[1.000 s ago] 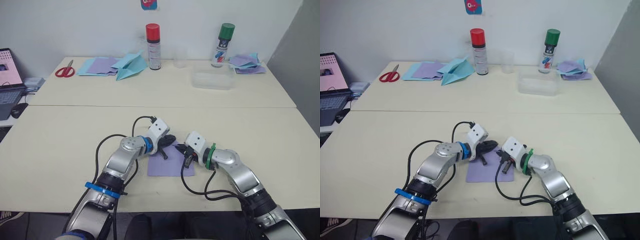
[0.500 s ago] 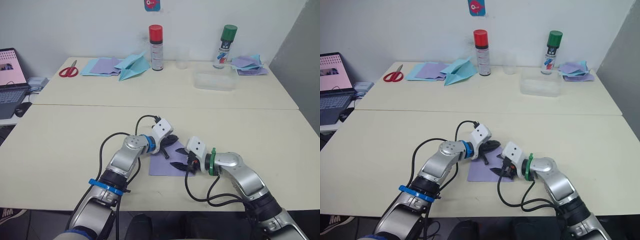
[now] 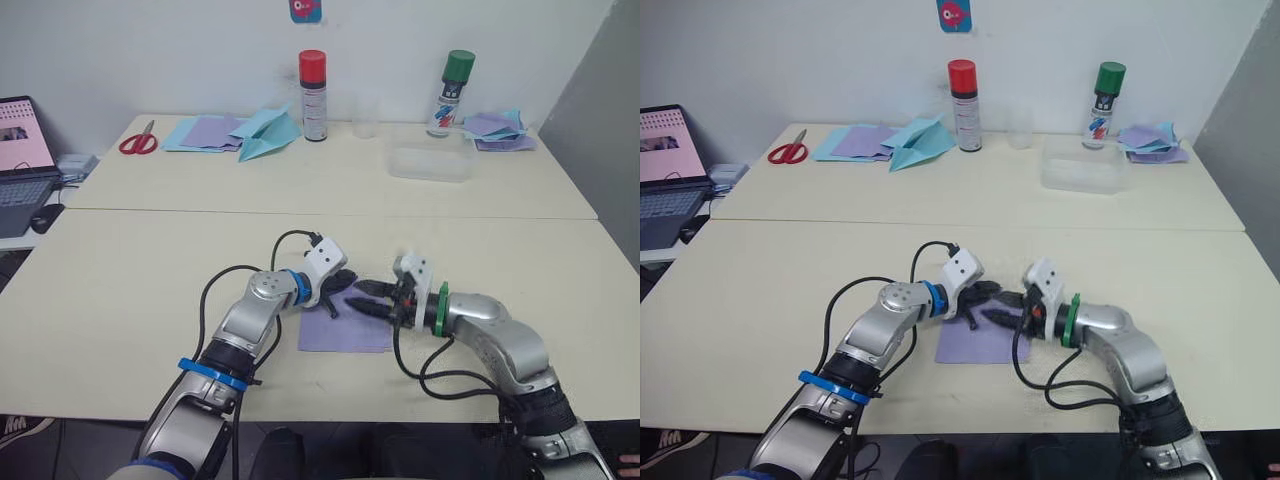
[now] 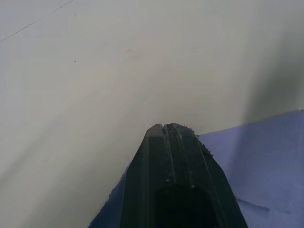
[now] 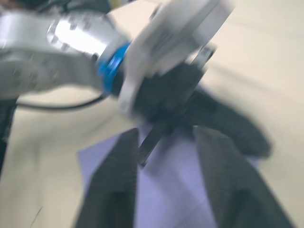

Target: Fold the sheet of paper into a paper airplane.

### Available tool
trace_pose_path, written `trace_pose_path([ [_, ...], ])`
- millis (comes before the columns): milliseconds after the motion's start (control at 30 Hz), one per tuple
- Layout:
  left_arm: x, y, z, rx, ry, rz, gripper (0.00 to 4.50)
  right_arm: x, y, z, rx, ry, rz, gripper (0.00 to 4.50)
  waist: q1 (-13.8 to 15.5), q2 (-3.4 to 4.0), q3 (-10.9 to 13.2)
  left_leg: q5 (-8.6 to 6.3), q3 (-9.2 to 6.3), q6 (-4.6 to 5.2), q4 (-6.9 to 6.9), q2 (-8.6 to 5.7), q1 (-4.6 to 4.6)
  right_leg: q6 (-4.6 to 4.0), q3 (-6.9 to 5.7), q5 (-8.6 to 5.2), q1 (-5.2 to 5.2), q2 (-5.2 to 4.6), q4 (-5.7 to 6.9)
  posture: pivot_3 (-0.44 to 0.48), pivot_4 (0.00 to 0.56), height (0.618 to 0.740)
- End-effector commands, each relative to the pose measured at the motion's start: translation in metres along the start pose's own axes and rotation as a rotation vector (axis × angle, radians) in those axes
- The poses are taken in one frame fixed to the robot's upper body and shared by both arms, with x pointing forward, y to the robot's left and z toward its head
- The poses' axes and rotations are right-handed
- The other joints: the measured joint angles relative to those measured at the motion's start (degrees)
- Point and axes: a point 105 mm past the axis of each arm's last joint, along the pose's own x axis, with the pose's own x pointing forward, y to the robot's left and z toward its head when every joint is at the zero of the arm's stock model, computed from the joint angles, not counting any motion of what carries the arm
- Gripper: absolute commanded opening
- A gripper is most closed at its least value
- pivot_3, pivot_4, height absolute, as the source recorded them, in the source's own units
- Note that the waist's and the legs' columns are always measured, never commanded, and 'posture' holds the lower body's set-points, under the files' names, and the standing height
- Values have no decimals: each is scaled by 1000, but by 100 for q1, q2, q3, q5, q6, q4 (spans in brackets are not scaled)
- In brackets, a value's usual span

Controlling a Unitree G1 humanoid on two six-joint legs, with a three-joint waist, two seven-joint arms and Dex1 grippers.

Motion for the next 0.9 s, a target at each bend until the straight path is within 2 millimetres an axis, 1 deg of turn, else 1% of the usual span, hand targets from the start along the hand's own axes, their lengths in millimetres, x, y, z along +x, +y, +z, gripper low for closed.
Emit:
trace_pose_path([
  [33, 5, -15, -30, -36, 99, -48, 0, 5, -19, -11, -36, 52, -126, 327, 5, 0, 0, 0, 1, 0, 0, 0, 0, 0, 0, 0, 0, 0, -1, 0, 150, 740],
  [67, 5, -15, -30, -34, 100, -49, 0, 6, -24, -19, -35, 87, -155, 48, 7, 0, 0, 0, 2, 0, 0, 0, 0, 0, 1, 0, 0, -1, -2, 0, 150, 740],
  [167, 5, -14, -31, -34, 103, -47, 0, 6, -33, -41, -51, 185, -210, 48, 7, 0, 0, 0, 4, 0, 0, 0, -1, 0, 5, 0, -1, -4, -2, 0, 150, 740],
  [233, 5, -15, -31, -32, 104, -48, 0, 4, -34, -47, -71, 219, -222, 48, 4, 4, -6, 0, 4, 0, 0, 0, 0, 0, 10, 0, -2, -4, -1, 0, 150, 740],
  [367, 5, -17, -32, -27, 107, -56, 0, -6, -29, -62, -83, 284, -209, 48, 7, 7, -14, 0, 3, 0, 1, 0, 2, 0, 2, 0, 4, -4, -1, 0, 150, 740],
  [467, 5, -18, -32, -24, 108, -58, 0, -16, -27, -68, -72, 303, -218, 48, 7, 6, -25, 0, 3, 0, 0, 0, 2, 0, 1, -1, 7, -4, -6, 0, 150, 740],
  [533, 5, -18, -33, -23, 109, -59, 0, -27, -26, -70, -66, 311, -223, 48, 11, 6, -26, 0, 3, 0, 0, 0, 4, 1, 1, -1, 10, -4, -6, 0, 150, 740],
  [600, 4, -18, -33, -22, 109, -58, 0, -36, -23, -69, -70, 307, -218, 48, 12, 6, -27, 0, 1, 0, 0, 1, 11, 0, -1, -1, 20, -4, -11, 0, 150, 740],
  [667, 3, -18, -34, -22, 110, -58, 0, -38, -18, -62, -75, 264, -202, 48, 9, 5, -27, 0, 0, 0, -1, 1, 19, 0, -2, -2, 32, -6, -14, 0, 150, 740],
  [800, 2, -18, -34, -21, 110, -57, 0, -31, -9, -32, -56, 79, -183, 48, -6, 5, -26, 0, -1, 0, -1, 1, 23, 0, -3, -2, 34, -3, -13, 0, 150, 740],
  [900, 2, -18, -34, -20, 110, -58, 0, -24, -6, -19, -99, 7, -183, 48, -8, 7, -25, 0, -4, 0, -2, 1, 23, 0, -6, -2, 32, 1, -10, 0, 150, 740],
])
